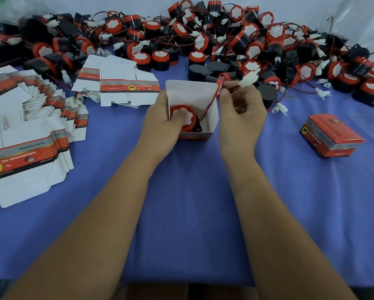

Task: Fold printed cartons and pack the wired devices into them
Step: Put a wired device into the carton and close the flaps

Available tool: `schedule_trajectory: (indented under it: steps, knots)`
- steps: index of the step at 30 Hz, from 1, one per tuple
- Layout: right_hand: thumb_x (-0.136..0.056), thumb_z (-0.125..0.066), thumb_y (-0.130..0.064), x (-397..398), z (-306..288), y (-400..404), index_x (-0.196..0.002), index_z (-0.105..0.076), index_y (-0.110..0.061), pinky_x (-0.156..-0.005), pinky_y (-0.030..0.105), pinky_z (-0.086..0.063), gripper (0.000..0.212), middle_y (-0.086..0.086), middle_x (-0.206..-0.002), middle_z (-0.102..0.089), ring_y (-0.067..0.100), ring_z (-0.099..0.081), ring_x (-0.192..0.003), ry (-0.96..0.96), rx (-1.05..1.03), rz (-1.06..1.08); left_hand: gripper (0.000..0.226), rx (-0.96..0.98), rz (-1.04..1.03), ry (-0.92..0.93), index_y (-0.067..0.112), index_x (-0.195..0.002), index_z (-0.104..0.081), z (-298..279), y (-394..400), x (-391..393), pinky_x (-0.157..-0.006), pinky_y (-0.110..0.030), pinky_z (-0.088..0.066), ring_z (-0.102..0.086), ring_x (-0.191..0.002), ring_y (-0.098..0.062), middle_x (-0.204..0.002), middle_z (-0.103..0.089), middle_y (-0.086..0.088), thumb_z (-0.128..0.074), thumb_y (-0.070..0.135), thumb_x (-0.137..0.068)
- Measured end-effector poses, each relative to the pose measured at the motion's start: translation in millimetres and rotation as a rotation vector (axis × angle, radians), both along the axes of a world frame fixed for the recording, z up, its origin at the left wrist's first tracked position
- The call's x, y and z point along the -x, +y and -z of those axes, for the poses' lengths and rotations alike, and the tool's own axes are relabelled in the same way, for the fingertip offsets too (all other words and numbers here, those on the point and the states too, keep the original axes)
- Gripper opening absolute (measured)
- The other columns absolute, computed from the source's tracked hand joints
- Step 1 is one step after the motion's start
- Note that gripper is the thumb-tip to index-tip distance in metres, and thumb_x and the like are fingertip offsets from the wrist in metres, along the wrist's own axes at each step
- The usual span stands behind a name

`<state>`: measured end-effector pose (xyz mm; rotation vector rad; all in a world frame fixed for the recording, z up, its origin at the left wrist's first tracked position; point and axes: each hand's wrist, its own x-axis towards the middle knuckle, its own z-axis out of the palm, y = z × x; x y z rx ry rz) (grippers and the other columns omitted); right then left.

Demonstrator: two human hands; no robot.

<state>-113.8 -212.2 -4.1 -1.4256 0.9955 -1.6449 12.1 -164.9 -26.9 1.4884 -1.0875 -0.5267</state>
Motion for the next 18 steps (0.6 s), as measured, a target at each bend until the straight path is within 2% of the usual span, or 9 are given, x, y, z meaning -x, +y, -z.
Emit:
schedule_trajectory:
  steps: [3,7,10,13,15,16,18]
  knots:
    - [-0.089,-0.061,-0.001,0,-1,7,-0.094,-0.067,-0.011,-0.078,0.022,-0.049,0.013,0.006,-0.089,-0.066,0.012,-0.057,-0.081,0.060,0.168,0.017,0.032,-0.043,-0.084,-0.011,0.028,-0.126,-0.052,0,-2,-2,-0.080,-0.020,-0.049,-0.061,-0.102,-0.004,-0.108,-0.064,0.016,-0.054,0.020,-0.095]
    - [-0.078,-0.060,0.004,-3,0,16,-0.082,-0.066,-0.007,-0.072,0.029,-0.045,0.012,-0.010,-0.076,-0.056,0.017,-0.051,-0.075,0.295,0.404,-0.089,0.025,-0.064,-0.122,-0.017,0.029,-0.120,-0.052,1,-2,-3,-0.074,-0.020,-0.048,-0.060,-0.097,-0.004,-0.103,-0.063,0.018,-0.056,0.024,-0.095]
    - [-0.076,-0.061,0.002,-4,-1,20,-0.076,-0.064,-0.005,-0.068,0.039,-0.046,0.008,-0.008,-0.073,-0.056,0.020,-0.050,-0.073,0.362,0.435,-0.202,0.020,-0.055,-0.169,0.006,0.027,-0.114,-0.057,-1,-3,-5,-0.067,-0.016,-0.047,-0.061,-0.090,-0.001,-0.098,-0.064,0.016,-0.061,0.029,-0.095]
    - [-0.074,-0.059,-0.002,-5,-1,23,-0.072,-0.064,-0.006,-0.068,0.041,-0.045,0.007,0.000,-0.068,-0.061,0.022,-0.049,-0.072,0.404,0.452,-0.261,0.005,-0.073,-0.169,0.029,0.031,-0.093,-0.058,0,-4,-6,-0.061,-0.013,-0.046,-0.060,-0.076,0.006,-0.087,-0.065,0.016,-0.062,0.028,-0.093]
    - [-0.075,-0.057,-0.010,-7,-1,24,-0.069,-0.064,-0.007,-0.070,0.042,-0.044,0.010,0.001,-0.064,-0.062,0.023,-0.049,-0.072,0.450,0.533,-0.233,0.011,-0.066,-0.155,0.026,0.031,-0.082,-0.053,-1,-3,-3,-0.057,-0.010,-0.043,-0.056,-0.065,0.010,-0.078,-0.062,0.016,-0.060,0.031,-0.090]
    - [-0.076,-0.056,-0.014,-8,-1,25,-0.068,-0.065,-0.008,-0.072,0.042,-0.043,0.013,0.000,-0.063,-0.062,0.024,-0.050,-0.072,0.474,0.577,-0.211,0.013,-0.050,-0.146,0.044,0.028,-0.079,-0.051,0,-3,-2,-0.060,-0.013,-0.044,-0.054,-0.063,0.007,-0.074,-0.059,0.015,-0.058,0.035,-0.087]
    - [-0.076,-0.056,-0.016,-10,0,26,-0.068,-0.065,-0.009,-0.075,0.039,-0.041,0.014,-0.002,-0.064,-0.062,0.022,-0.053,-0.072,0.501,0.627,-0.186,0.021,-0.012,-0.117,0.105,0.021,-0.074,-0.044,-1,-4,0,-0.071,-0.030,-0.048,-0.049,-0.070,-0.009,-0.069,-0.051,0.011,-0.050,0.040,-0.079]
